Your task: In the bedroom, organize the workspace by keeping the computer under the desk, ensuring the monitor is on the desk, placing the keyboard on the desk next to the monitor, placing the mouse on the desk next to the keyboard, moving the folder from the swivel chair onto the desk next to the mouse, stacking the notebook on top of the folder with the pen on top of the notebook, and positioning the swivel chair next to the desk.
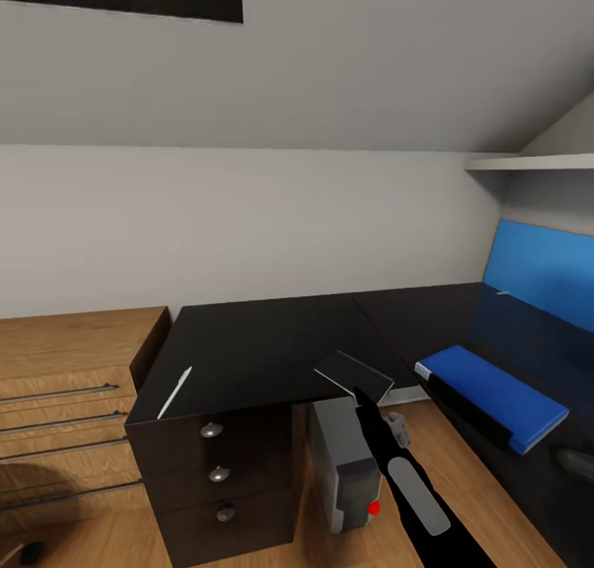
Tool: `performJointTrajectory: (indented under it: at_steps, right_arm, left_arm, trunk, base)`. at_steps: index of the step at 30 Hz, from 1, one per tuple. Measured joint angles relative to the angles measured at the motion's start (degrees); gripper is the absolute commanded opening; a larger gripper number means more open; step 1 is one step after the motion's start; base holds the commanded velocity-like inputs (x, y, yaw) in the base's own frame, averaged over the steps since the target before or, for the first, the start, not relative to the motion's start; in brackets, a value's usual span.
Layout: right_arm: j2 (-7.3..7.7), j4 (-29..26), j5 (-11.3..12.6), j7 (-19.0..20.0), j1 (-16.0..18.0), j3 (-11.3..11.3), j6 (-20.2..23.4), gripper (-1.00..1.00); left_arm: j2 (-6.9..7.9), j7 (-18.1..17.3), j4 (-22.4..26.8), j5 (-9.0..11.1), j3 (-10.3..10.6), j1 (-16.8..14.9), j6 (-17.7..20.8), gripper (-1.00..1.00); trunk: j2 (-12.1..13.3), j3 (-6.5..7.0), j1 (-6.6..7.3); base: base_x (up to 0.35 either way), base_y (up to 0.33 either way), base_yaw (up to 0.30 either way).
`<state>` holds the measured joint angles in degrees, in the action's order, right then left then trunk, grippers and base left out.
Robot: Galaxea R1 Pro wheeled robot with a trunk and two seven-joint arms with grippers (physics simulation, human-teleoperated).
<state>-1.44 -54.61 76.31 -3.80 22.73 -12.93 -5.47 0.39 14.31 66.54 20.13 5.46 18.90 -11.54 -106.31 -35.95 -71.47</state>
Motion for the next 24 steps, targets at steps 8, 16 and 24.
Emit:
performJointTrajectory:
  at_steps: [8,16,24]
  right_arm:
    - [0.00,0.00,-0.01,-0.05,0.00,0.17,-0.28,1.00]
    - [0.32,-0.07,0.15,-0.09,0.00,1.26,-0.42,1.00]
    - [0.44,-0.09,0.10,0.05,0.00,4.95,-0.52,1.00]
  left_arm:
    - [-0.02,-0.02,-0.40,0.00,0.00,0.00,0.00,1.00]
    - [-0.07,0.01,-1.10,-0.06,0.03,0.00,-0.01,1.00]
    - [-0.13,-0.05,-2.72,-0.27,0.41,0.00,-0.14,1.00]
  trunk:
    - [0.00,0.00,0.01]
    - [0.00,0.00,0.00]
    - [0.00,0.00,0.00]
  base:
    - [0.072,0.001,0.000]
    - [0.010,0.000,0.000]
    - [0.000,0.000,0.000]
